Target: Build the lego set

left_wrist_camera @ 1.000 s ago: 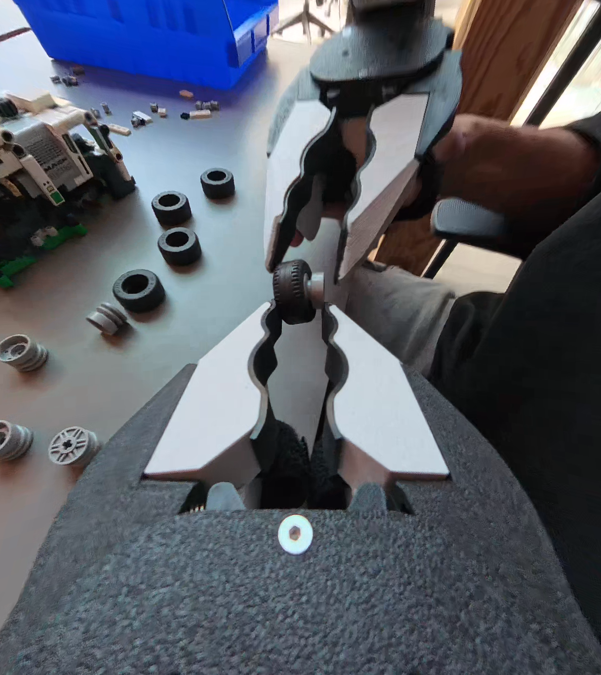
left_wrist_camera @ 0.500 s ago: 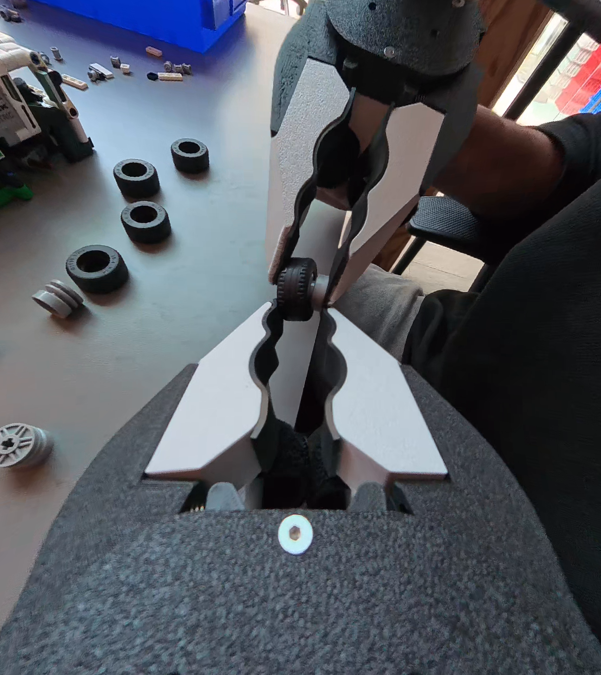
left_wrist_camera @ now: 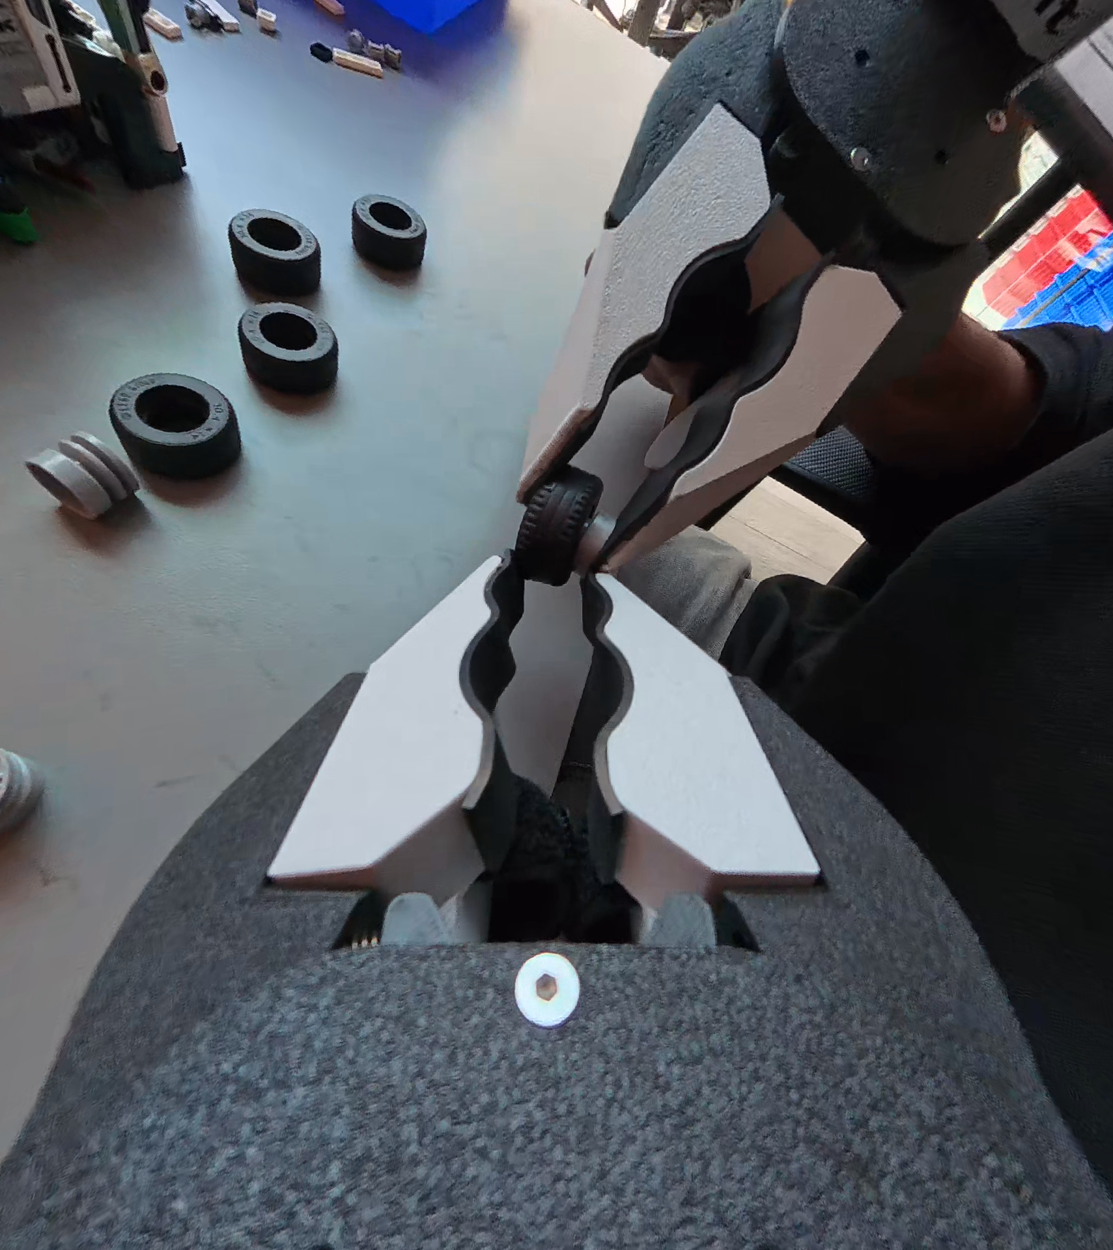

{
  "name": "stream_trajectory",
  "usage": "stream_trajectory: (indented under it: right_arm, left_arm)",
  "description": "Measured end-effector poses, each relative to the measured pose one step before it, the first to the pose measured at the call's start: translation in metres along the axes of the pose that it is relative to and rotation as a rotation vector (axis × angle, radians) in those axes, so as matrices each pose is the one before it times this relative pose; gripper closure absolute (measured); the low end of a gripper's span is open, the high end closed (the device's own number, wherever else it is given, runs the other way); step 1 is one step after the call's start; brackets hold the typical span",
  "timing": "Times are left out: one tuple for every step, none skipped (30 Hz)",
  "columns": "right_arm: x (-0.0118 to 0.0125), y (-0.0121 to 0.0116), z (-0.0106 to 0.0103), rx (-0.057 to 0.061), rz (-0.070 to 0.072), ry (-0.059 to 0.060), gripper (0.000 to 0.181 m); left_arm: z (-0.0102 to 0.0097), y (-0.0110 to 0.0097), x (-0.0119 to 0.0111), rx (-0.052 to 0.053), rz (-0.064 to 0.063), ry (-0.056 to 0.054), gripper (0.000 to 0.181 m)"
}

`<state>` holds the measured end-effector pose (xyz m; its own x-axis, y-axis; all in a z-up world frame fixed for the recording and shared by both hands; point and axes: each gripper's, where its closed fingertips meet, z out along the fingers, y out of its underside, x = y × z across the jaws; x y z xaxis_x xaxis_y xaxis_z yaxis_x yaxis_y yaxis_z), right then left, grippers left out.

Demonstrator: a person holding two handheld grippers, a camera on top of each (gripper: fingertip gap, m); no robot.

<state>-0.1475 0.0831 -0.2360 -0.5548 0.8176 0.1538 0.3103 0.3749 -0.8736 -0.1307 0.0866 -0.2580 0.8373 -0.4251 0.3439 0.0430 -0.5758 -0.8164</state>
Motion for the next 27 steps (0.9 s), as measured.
stream_trajectory:
  right_arm:
    - [0.00118,0.00001,0.00034,-0.007,-0.0089,0.015,0.162]
    - [0.00073,-0.00085,-0.0001,-0.0002,0.0056,0.008,0.162]
    - [0.00009,-0.00223,0.00001,0.0179,0.0111,0.0028,0.161]
    - [-0.00123,-0.00269,-0.00067,0.0188,0.0128,-0.0161,0.16]
    - [-0.00314,-0.00137,-0.00127,0.0038,0.0234,-0.0431,0.16]
    - [-0.00364,-0.0018,-0.00261,0.0027,0.0247,-0.0486,0.159]
    - [-0.00543,-0.00601,-0.00359,0.0397,0.0204,-0.0497,0.159]
    - [-0.00484,-0.00914,-0.00303,0.0753,0.0086,-0.0443,0.159]
    - [-0.00341,-0.01057,-0.00091,0.089,0.0129,-0.0349,0.159]
    - [-0.00154,-0.00544,0.00173,0.0608,0.008,-0.021,0.159]
    - [-0.00067,0.00242,0.00362,0.0046,-0.0108,-0.0068,0.159]
    - [0.00108,0.00418,0.00134,-0.0205,-0.0192,0.0089,0.158]
    - [0.00131,0.0028,0.00004,-0.0152,-0.0151,0.0088,0.159]
    - [-0.00137,0.00027,-0.00033,-0.0016,-0.0035,-0.0111,0.158]
    - [-0.00119,0.00101,0.00016,-0.0085,0.0103,-0.0139,0.158]
    - [0.00144,0.00275,0.00003,-0.0219,0.0158,0.0007,0.158]
    - [0.00074,0.00447,0.00009,-0.0383,0.02,-0.0044,0.157]
    - [-0.00187,0.00439,0.00041,-0.038,0.0074,-0.0263,0.155]
    - [-0.00329,0.003,0.00036,-0.0289,0.0091,-0.034,0.155]
    - [-0.00253,0.00235,0.00011,-0.0266,0.0064,-0.0261,0.155]
    - [-0.00053,0.00086,-0.00024,-0.0162,-0.0058,-0.0109,0.155]
    - [-0.00125,0.00085,0.00001,-0.0161,-0.0105,-0.0096,0.155]
    - [0.00075,0.00046,0.00006,-0.0189,-0.0161,0.0053,0.156]
    - [0.0016,0.00016,-0.00004,-0.0181,-0.0182,0.0137,0.157]
    - [0.00144,0.00046,-0.00036,-0.0174,-0.0045,0.01,0.158]
    - [0.00087,0.00063,-0.00047,-0.0195,0.0062,0.0017,0.158]
    - [-0.00057,0.00107,-0.00043,-0.0201,0.0064,-0.0081,0.158]
  left_arm:
    - [-0.00001,-0.00027,-0.00116,0.0021,-0.0061,-0.0061,0.166]
    - [-0.00025,-0.00082,-0.00083,0.0074,0.0021,-0.0073,0.166]
    - [-0.00114,-0.00136,0.0001,0.0117,0.004,0.0,0.166]
    - [-0.00151,-0.00128,0.00048,0.0129,0.0118,-0.0005,0.165]
    - [-0.00062,-0.00036,0.00208,0.0075,0.0347,-0.0031,0.164]
    - [-0.00027,-0.001,0.00452,0.013,0.0584,0.0015,0.163]
    - [-0.00151,-0.00395,0.00691,0.0315,0.0661,0.0169,0.162]
    - [-0.00255,-0.0068,0.00689,0.0452,0.0455,0.0254,0.162]
    - [-0.00173,-0.00678,0.00304,0.0345,0.0176,0.0121,0.156]
    - [-0.00067,-0.00611,0.00038,0.0304,0.0053,-0.0007,0.153]
    - [0.00018,-0.00136,0.00123,0.0081,0.0067,0.0085,0.157]
    - [0.00111,0.00411,0.0008,-0.0224,0.0039,0.0082,0.161]
    - [0.00107,0.00341,-0.00087,-0.0173,-0.0023,-0.0038,0.161]
    - [0.00054,0.00113,0.00032,-0.0044,0.0012,0.0008,0.162]
    - [0.00028,0.00113,0.00108,-0.0086,0.0069,0.0052,0.162]
    - [0.00071,0.00247,-0.00109,-0.0176,0.0065,-0.0075,0.162]
    - [0.0014,0.00409,-0.00116,-0.0266,0.0099,-0.0094,0.162]
    - [0.00177,0.00445,0.00131,-0.0281,0.0204,0.0005,0.162]
    - [0.0016,0.00289,0.00233,-0.0191,0.0276,0.001,0.162]
    - [0.00139,0.00202,0.00172,-0.0138,0.0253,-0.0041,0.162]
    - [0.00076,0.0009,0.00069,-0.0064,0.0171,-0.0072,0.162]
    - [0.00017,0.00052,0.00072,-0.0052,0.0099,-0.0012,0.162]
    - [-0.00005,0.00057,-0.00039,-0.0072,0.0036,-0.0031,0.162]
    - [-0.00017,0.00039,-0.00163,-0.0051,-0.004,-0.0084,0.162]
    - [-0.00011,0.00019,-0.0023,-0.0016,-0.0099,-0.0097,0.162]
    - [0.00013,0.00011,-0.00157,-0.0008,-0.0076,-0.007,0.162]
    - [0.00031,0.00053,-0.00056,-0.0043,0.0021,-0.0052,0.162]
